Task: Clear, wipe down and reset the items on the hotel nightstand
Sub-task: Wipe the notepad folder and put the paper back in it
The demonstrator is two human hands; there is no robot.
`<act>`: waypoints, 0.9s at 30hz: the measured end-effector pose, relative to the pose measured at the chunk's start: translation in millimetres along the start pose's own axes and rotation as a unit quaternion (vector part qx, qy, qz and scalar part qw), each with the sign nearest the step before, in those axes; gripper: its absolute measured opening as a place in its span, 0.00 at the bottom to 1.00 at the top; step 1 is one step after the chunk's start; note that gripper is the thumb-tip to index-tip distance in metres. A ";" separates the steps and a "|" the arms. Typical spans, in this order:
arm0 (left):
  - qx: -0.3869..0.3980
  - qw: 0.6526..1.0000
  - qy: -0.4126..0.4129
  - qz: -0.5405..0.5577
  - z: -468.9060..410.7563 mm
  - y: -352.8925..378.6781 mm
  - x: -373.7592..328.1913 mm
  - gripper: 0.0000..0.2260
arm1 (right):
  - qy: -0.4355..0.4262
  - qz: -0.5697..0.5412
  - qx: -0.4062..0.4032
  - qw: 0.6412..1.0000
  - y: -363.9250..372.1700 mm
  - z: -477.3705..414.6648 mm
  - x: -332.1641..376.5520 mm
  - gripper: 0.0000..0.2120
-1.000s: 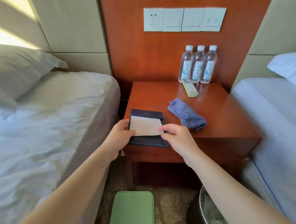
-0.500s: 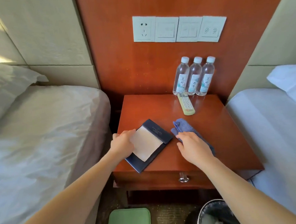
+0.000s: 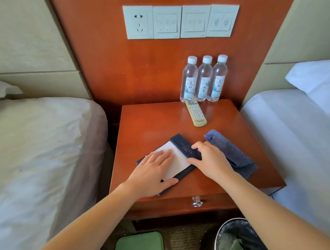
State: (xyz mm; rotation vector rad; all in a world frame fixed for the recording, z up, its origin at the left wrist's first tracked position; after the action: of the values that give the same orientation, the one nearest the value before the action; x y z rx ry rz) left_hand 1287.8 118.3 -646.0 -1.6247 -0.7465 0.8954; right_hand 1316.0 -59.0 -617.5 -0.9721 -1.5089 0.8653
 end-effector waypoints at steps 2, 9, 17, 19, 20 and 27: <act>-0.001 1.000 0.007 -0.001 -4.4 -1.5 6.0 0.36 | -0.013 0.020 -0.001 1.000 -4.3 -4.0 -0.9 0.18; 0.021 1.000 0.005 0.000 -6.6 -9.9 24.5 0.32 | 0.002 -0.008 0.009 1.000 -7.1 0.5 -4.1 0.22; 0.027 1.000 -0.002 -0.005 -7.6 -13.5 18.1 0.30 | -0.042 0.088 -0.018 0.995 3.4 -2.9 20.4 0.20; 0.032 0.999 0.003 -0.019 -9.3 -13.2 18.6 0.33 | -0.051 0.085 -0.026 0.995 -4.5 -5.1 16.1 0.17; 0.041 0.999 0.002 -0.028 -10.7 -12.2 21.5 0.33 | -0.043 0.066 -0.026 0.997 -8.8 -6.3 11.2 0.17; 0.050 0.991 -0.050 -0.117 -37.1 -15.6 70.8 0.25 | 0.040 -0.023 -0.015 0.999 -36.5 -4.1 -32.7 0.13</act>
State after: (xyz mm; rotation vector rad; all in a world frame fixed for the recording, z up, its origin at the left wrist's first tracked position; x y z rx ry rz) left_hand 1355.9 162.3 -638.3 -1.3797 -0.9272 0.8338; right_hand 1317.9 -103.5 -596.6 -0.9798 -1.4741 0.7648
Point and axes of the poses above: each hand's wrist, its own z-axis away from the middle knuckle, its own y-axis out of the palm, x = y × z, the point moved 6 cm from there along -z, towards the middle knuckle, and after that the axes turned 14 degrees about -x, right-handed, at the moved point
